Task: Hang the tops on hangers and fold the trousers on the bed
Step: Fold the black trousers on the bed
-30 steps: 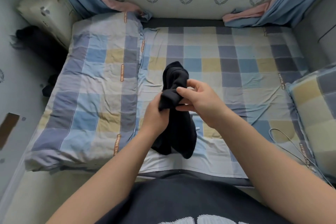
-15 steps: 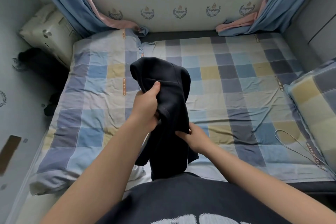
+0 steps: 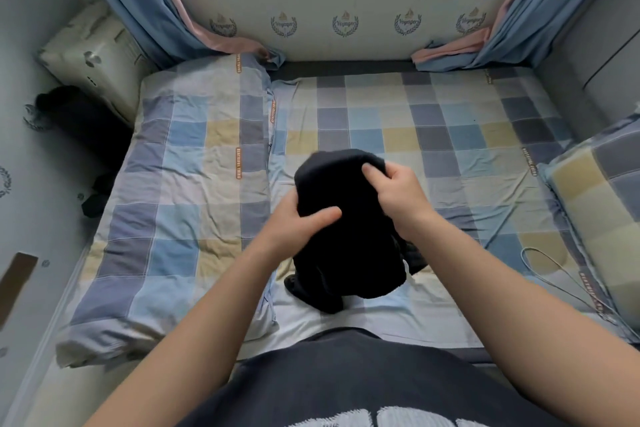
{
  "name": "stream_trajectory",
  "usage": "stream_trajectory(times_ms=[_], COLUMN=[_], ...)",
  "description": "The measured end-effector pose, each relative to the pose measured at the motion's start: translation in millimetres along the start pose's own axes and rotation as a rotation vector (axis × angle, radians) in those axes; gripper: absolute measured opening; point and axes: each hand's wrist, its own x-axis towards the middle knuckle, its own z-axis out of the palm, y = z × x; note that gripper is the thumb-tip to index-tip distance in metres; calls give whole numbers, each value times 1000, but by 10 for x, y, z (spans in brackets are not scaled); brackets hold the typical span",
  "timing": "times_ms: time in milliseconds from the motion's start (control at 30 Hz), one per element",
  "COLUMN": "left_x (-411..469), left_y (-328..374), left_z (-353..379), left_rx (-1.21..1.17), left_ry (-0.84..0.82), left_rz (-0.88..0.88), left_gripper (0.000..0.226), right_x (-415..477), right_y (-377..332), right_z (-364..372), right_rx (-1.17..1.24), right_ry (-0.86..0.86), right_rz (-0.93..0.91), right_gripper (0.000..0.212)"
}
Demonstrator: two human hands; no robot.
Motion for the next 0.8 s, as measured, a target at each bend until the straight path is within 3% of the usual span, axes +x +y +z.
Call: stream_trajectory(times_ms=[133,233,467,600,633,733,800], left_x=[-44,-107,-2,63,56,65,96], left_y=[-240,-331,-357,-384,-414,-490,-465], left_z=[165,251,323,365,363,399,399], left_rx=[317,203,15,-300,-333,-462,-574], left_ry=[150,100,-87,-201,-249,-191,-89], left_rz=[-7,-81,-223,-513,-571,-514,-409], left_gripper=[101,110,92,92,83,45,34], right_x=[10,-6,-101,-154,-156,-132,-102], right_y=[-303,-460,-568,-542,-528,-470,-387], right_z=[-19,-68,-133,-177,-190,-264,-354], right_rx=[226,440,762,883,906,925,923], right_ry=[74,102,125,127,134,170,218], right_rz=[82,129,202,225,226,226,239], right_gripper=[16,17,26,27,27,29,30])
